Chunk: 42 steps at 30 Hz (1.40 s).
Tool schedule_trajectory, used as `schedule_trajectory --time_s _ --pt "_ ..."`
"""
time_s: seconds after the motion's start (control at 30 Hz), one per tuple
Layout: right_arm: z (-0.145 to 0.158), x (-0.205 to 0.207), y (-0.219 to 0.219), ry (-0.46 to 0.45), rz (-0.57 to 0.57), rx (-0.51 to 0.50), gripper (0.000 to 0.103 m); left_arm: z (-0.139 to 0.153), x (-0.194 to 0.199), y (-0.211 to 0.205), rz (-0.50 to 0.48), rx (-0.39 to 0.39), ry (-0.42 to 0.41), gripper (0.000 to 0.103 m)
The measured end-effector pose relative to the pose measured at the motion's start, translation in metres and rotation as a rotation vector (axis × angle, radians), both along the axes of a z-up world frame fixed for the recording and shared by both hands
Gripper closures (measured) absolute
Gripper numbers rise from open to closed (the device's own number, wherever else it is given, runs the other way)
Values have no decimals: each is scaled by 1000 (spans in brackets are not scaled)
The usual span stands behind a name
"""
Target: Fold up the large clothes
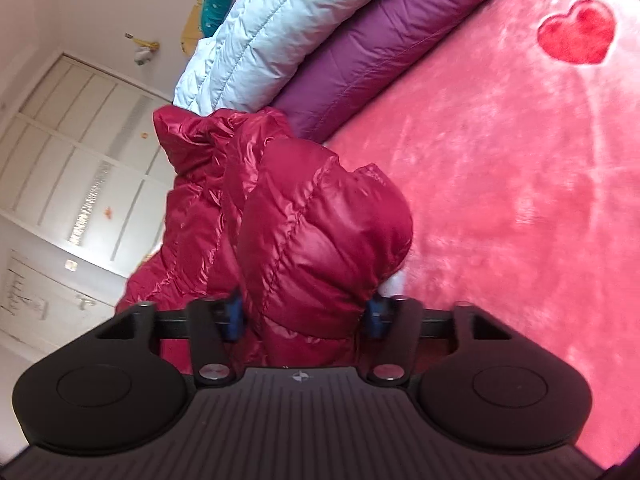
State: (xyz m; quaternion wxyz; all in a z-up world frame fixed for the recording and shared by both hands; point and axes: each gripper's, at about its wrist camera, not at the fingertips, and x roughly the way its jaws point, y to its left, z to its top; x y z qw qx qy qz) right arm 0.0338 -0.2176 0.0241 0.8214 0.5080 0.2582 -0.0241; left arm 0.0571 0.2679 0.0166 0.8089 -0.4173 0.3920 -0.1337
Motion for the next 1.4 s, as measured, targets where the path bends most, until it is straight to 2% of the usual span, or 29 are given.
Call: schedule_trajectory --time_s 0.13,0.3,0.57,0.8,0.87,0.97,1.07,1.1,1.13,1.2,1.27,1.3,1.33,1.4 --pt "12 -7 10 24 -20 -55 63 8 -10 -4 -8 24 8 76" --pt "25 -25 12 42 -57 -106 72 17 -31 -4 -36 29 29 76" --pt "33 -74 15 65 -94 -105 75 21 -85 3 -94 27 68 77" --pt "44 -139 13 96 -99 -88 75 25 -140 6 -192 43 133 76" --pt "48 -166 11 105 -104 -77 75 24 -151 7 -218 59 144 75" --pt "45 -186 14 127 -109 -44 73 22 -158 9 -238 101 162 69" --pt "34 -189 14 146 -124 13 66 20 -156 10 -231 114 175 61" --pt "30 -190 12 146 -129 46 59 22 -153 10 -231 123 171 58" --pt "25 -190 10 153 -138 68 47 25 -153 8 -231 140 169 55" --pt "22 -190 6 164 -156 80 32 34 -156 10 -240 164 154 53" --pt "20 -209 2 159 -178 98 26 46 -162 12 -237 184 133 52" --pt "21 -214 0 161 -190 97 16 50 -167 16 -232 191 123 51" --pt "25 -220 -1 162 -201 92 11 56 -172 19 -226 197 111 49" --pt "32 -232 -3 144 -223 77 7 70 -182 26 -213 225 77 45"
